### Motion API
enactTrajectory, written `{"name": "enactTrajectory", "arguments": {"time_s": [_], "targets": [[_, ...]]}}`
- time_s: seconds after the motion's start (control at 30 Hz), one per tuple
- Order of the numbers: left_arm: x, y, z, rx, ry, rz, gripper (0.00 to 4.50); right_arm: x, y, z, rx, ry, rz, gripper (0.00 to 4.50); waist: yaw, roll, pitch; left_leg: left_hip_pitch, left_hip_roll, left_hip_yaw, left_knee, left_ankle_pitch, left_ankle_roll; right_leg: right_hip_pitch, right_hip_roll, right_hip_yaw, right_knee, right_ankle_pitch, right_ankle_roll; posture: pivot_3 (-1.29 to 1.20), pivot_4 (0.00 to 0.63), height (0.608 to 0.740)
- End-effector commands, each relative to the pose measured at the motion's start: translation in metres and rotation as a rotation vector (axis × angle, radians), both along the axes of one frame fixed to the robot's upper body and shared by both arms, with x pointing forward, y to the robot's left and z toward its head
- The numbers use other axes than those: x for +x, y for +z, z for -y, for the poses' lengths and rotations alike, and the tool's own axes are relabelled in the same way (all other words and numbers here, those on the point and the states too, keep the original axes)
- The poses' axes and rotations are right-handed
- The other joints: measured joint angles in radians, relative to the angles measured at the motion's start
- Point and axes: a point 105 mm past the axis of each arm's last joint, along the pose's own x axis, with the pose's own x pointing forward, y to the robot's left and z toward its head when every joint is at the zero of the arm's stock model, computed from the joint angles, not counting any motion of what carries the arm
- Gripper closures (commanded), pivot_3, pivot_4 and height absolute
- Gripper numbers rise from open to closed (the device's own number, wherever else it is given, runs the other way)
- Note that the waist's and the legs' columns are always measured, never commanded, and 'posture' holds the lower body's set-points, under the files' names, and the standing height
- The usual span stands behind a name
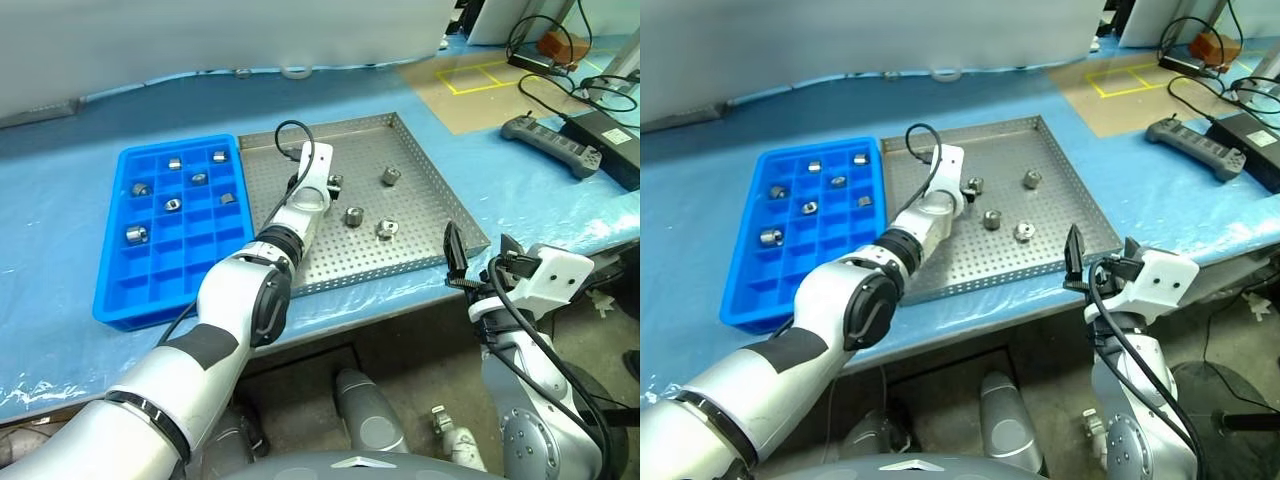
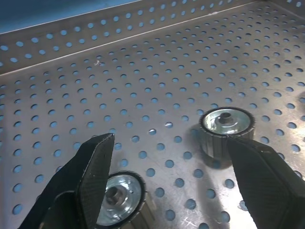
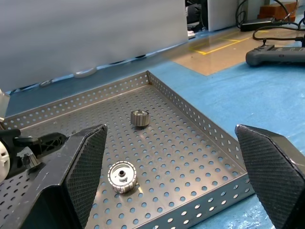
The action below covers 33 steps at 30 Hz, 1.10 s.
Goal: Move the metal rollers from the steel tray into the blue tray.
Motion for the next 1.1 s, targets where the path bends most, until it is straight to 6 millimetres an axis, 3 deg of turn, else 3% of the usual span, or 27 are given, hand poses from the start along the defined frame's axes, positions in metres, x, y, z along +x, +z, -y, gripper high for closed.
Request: {"name": "enactTrajectory", "arguments": {"time_s": [0.03,0.17,0.3,0.6,0.63,0.9,1.1], "targets": [[0.001,0.005,0.001,0.000,0.000,0.030,0.43,0.000,0.006,0.001,-0.009,0.001,0.029,0.00,0.000,0.000,0.000,0.000,-0.001,-0.001,0.000,0.000,0.001,0.001,-0.001,-0.001,-0.001,0.000,0.000,-0.78,0.150,0.740],[-0.005,-0.012,0.005,0.041,-0.036,-0.023,0.43,0.002,0.007,0.001,-0.016,0.009,0.031,0.00,0.000,0.000,0.000,0.000,-0.002,-0.003,0.000,-0.001,0.002,0.004,-0.005,-0.004,-0.004,0.000,0.000,-0.77,0.150,0.740],[-0.009,-0.025,0.003,-0.043,0.007,-0.090,0.43,0.002,0.007,0.004,-0.019,0.003,0.029,0.00,0.000,0.000,0.000,0.001,-0.003,-0.004,0.000,-0.001,0.003,0.006,-0.006,-0.006,-0.005,0.000,0.000,-0.77,0.150,0.740],[-0.013,-0.038,-0.003,-0.225,0.102,-0.194,3.31,0.003,0.002,0.006,-0.028,-0.003,0.010,0.00,-0.001,0.002,-0.001,0.003,-0.007,-0.007,0.000,-0.002,0.004,0.012,-0.009,-0.008,-0.007,0.000,0.001,-0.76,0.150,0.740],[-0.013,-0.039,-0.003,-0.223,0.105,-0.198,3.46,0.004,0.001,0.006,-0.030,-0.001,0.009,0.00,-0.002,0.002,-0.001,0.003,-0.008,-0.007,0.000,-0.003,0.005,0.013,-0.009,-0.007,-0.008,0.000,0.001,-0.76,0.150,0.740],[-0.008,-0.019,0.009,-0.026,-0.090,-0.077,3.45,0.013,-0.002,0.004,-0.048,0.025,0.002,0.00,-0.006,0.003,-0.002,0.003,-0.012,-0.008,0.000,-0.004,0.007,0.015,-0.012,-0.008,-0.011,-0.001,0.003,-0.71,0.150,0.740],[0.001,0.007,0.005,0.090,-0.131,0.058,3.45,0.021,-0.004,-0.001,-0.052,0.067,-0.004,0.00,-0.005,0.003,-0.002,0.001,-0.012,-0.008,0.000,-0.004,0.008,0.013,-0.012,-0.009,-0.011,-0.001,0.003,-0.67,0.150,0.740]]}}
